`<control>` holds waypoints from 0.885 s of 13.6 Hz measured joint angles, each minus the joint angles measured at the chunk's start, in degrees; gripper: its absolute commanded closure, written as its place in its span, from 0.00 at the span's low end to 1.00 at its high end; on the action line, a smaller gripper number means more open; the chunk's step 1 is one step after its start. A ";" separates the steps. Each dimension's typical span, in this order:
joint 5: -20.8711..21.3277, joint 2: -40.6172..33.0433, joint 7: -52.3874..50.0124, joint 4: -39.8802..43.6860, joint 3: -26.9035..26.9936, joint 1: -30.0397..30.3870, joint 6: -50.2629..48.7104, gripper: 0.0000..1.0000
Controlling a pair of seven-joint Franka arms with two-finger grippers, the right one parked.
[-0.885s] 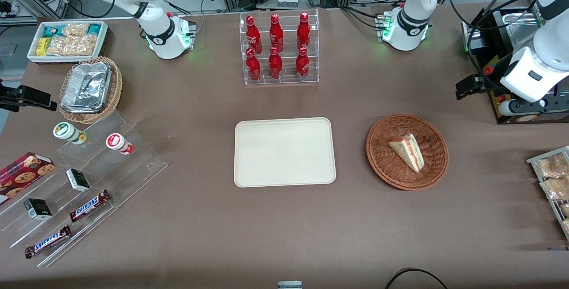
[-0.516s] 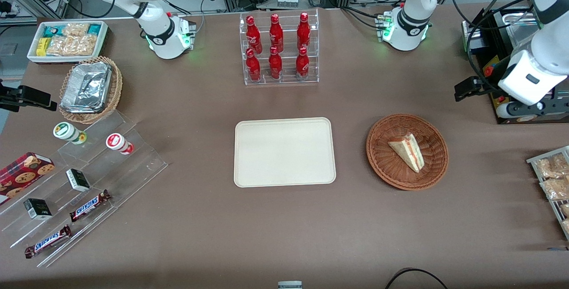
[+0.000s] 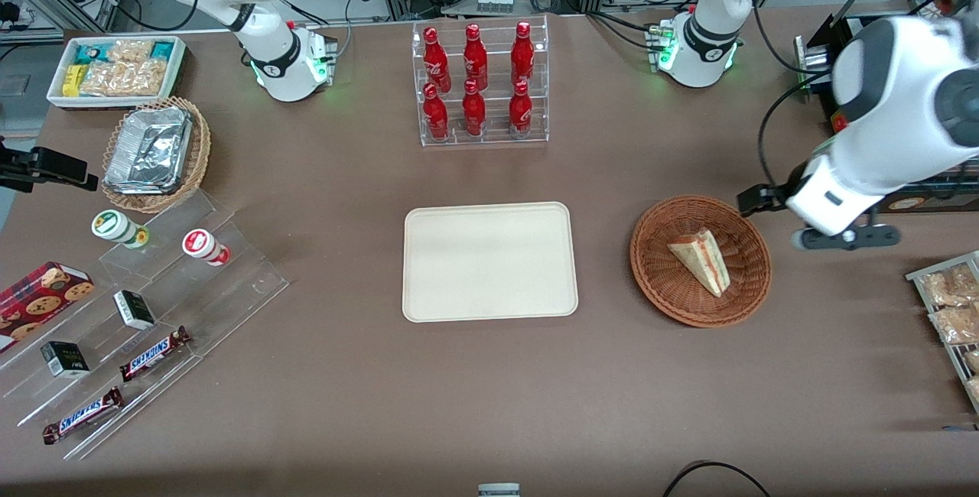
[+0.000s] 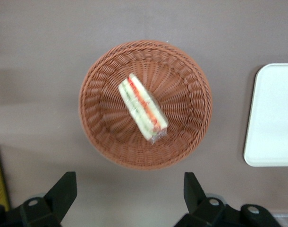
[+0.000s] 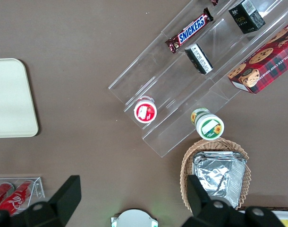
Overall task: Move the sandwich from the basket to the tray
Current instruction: 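Move the left gripper over the sandwich in the wicker basket, then lower the left gripper and close it on the sandwich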
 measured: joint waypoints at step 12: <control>0.09 -0.16 -35.55 -19.39 -0.35 -1.57 26.63 0.00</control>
